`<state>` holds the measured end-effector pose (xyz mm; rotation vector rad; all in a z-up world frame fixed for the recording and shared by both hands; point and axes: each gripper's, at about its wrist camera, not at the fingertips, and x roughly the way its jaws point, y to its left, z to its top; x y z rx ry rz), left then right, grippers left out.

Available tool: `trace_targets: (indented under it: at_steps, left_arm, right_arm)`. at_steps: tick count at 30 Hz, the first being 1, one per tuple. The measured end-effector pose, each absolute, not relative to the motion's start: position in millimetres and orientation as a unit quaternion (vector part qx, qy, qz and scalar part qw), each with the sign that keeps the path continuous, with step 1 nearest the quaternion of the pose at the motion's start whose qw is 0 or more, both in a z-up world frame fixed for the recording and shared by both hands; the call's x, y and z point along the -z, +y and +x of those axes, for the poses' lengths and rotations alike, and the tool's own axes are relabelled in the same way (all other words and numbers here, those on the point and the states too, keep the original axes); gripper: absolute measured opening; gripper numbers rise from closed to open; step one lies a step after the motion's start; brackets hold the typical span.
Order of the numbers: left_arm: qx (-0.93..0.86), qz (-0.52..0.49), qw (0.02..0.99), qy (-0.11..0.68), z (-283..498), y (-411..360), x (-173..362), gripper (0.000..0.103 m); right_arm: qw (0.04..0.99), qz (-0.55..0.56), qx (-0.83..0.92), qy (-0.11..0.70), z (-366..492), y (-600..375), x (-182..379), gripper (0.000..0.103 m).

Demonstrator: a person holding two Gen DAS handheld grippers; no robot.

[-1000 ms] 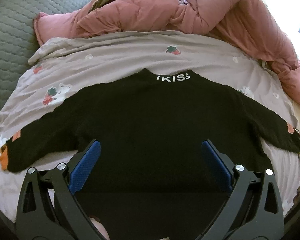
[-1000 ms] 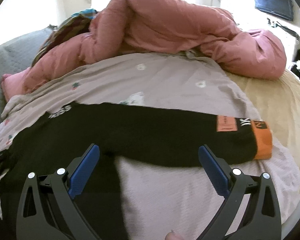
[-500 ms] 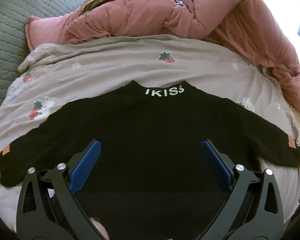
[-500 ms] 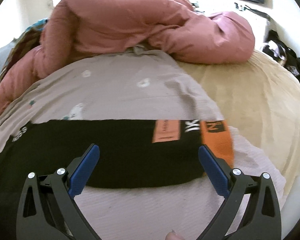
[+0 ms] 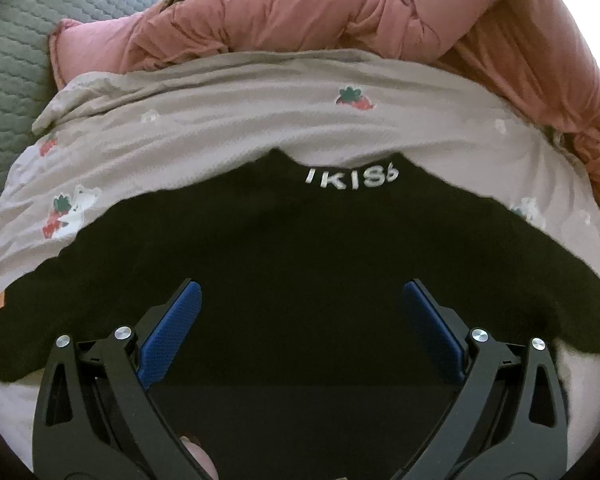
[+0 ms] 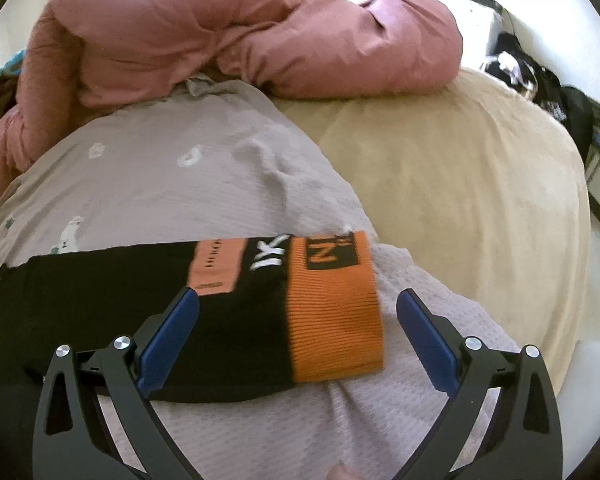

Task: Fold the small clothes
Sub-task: 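Move the right gripper to the orange sleeve cuff and close on it, then lift the sleeve with the right gripper and carry it across the shirt body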

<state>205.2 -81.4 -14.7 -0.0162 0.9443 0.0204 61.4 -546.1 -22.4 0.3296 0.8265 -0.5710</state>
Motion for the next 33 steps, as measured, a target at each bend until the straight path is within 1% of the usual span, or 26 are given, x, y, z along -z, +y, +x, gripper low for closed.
trace_targets:
  at_steps: [5,8,10,12,13,14,15,16,17,19,21,33]
  left_arm:
    - [-0.013,-0.018,0.886,0.463,202.0,-74.7,30.8,0.095]
    - [-0.016,-0.01,0.885,0.465,199.9,-75.0,37.0,0.095]
    - [-0.015,-0.014,0.884,0.468,198.9,-74.3,40.0,0.095]
    - [-0.012,-0.015,0.884,0.468,198.1,-75.0,41.0,0.095]
    - [-0.013,-0.014,0.885,0.466,197.5,-75.2,40.2,0.095]
    - [-0.012,-0.015,0.885,0.465,197.0,-75.3,39.5,0.095]
    - [-0.01,-0.016,0.886,0.463,195.8,-75.3,38.2,0.095]
    - [-0.008,-0.018,0.887,0.461,194.5,-75.3,36.4,0.095]
    - [-0.007,-0.019,0.888,0.459,193.4,-75.4,34.6,0.095]
    - [-0.004,-0.023,0.891,0.454,190.4,-74.7,30.2,0.095]
    - [-0.003,-0.021,0.893,0.45,187.6,-75.3,26.7,0.095]
    - [-0.003,-0.028,0.9,0.434,177.0,-64.6,12.0,0.095]
  right_arm:
    - [0.859,0.169,0.268,0.402,63.5,-558.8,32.0,0.096]
    - [0.853,0.181,0.262,0.414,64.4,-564.5,40.4,0.074]
    - [0.853,0.184,0.256,0.415,64.7,-564.7,44.0,0.064]
    - [0.857,0.175,0.256,0.411,63.5,-562.0,42.1,0.049]
    - [0.86,0.173,0.254,0.407,61.8,-560.8,39.8,0.045]
    - [0.866,0.173,0.246,0.399,59.3,-559.7,35.6,0.037]
    - [0.87,0.173,0.239,0.394,58.0,-557.9,32.6,0.031]
    - [0.875,0.169,0.234,0.389,56.7,-554.6,28.2,0.028]
    - [0.882,0.16,0.224,0.382,55.6,-549.1,22.3,0.022]
    - [0.889,0.153,0.214,0.376,53.9,-542.1,15.9,0.017]
    - [0.895,0.151,0.201,0.369,53.0,-535.4,9.9,0.015]
    - [0.927,0.15,0.1,0.328,63.6,-484.9,-27.6,0.013]
